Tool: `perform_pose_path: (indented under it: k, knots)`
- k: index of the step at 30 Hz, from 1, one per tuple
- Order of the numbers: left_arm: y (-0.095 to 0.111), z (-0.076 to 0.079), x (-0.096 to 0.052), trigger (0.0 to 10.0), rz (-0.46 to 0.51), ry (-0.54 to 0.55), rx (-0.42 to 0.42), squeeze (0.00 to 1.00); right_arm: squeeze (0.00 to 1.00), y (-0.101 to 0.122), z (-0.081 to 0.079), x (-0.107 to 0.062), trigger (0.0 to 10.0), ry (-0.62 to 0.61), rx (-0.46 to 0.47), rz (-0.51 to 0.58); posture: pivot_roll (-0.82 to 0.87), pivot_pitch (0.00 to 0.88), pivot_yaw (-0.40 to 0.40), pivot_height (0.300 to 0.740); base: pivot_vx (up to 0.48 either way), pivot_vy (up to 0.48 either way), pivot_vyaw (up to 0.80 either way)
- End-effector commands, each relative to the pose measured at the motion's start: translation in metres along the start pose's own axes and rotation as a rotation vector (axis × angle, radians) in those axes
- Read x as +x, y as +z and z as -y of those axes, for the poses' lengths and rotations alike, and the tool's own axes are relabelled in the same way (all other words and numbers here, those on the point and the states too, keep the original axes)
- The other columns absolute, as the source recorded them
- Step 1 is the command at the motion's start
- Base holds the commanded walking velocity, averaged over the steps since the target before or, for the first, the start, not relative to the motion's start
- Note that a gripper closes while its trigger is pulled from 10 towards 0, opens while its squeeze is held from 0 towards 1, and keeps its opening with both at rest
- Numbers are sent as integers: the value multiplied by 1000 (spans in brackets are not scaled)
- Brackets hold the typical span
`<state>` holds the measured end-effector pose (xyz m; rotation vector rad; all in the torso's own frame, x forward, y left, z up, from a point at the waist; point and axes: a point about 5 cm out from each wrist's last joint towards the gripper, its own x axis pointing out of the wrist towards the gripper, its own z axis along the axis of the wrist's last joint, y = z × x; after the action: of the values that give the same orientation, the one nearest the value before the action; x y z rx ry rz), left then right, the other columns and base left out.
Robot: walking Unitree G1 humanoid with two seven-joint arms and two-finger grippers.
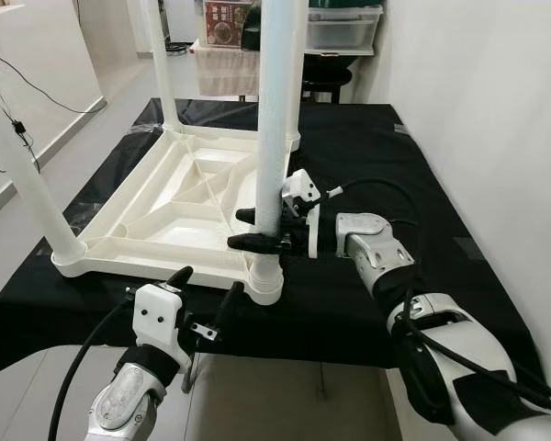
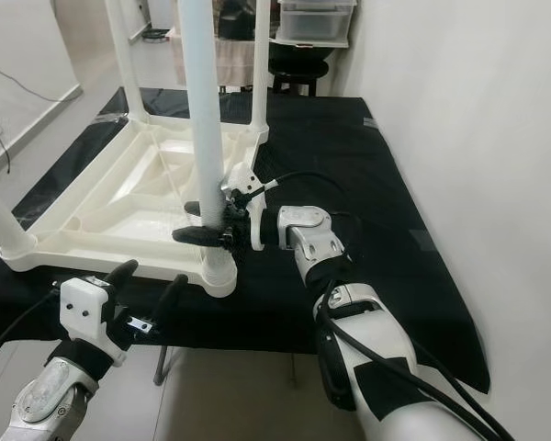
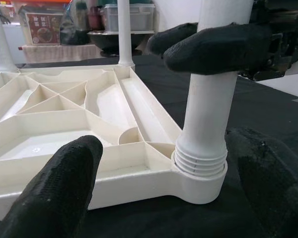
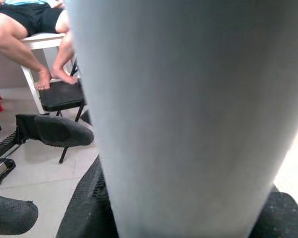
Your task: Building children table
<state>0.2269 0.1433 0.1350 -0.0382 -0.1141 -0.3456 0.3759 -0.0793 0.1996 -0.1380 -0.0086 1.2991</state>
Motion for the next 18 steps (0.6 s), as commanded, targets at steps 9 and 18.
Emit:
perform_pose_path:
  k: [9, 18]
  knots:
    - [-4, -1, -5, 10000, -19, 2, 2, 0, 0, -30, 10, -12, 0, -882, 109, 10, 17, 58, -56, 740, 0, 0, 0]
    - [-5, -2, -4, 10000, -26, 0, -2, 0, 0, -49, -35, 30, 0, -663, 79, -12, 6, 36, -38, 740, 0, 0, 0]
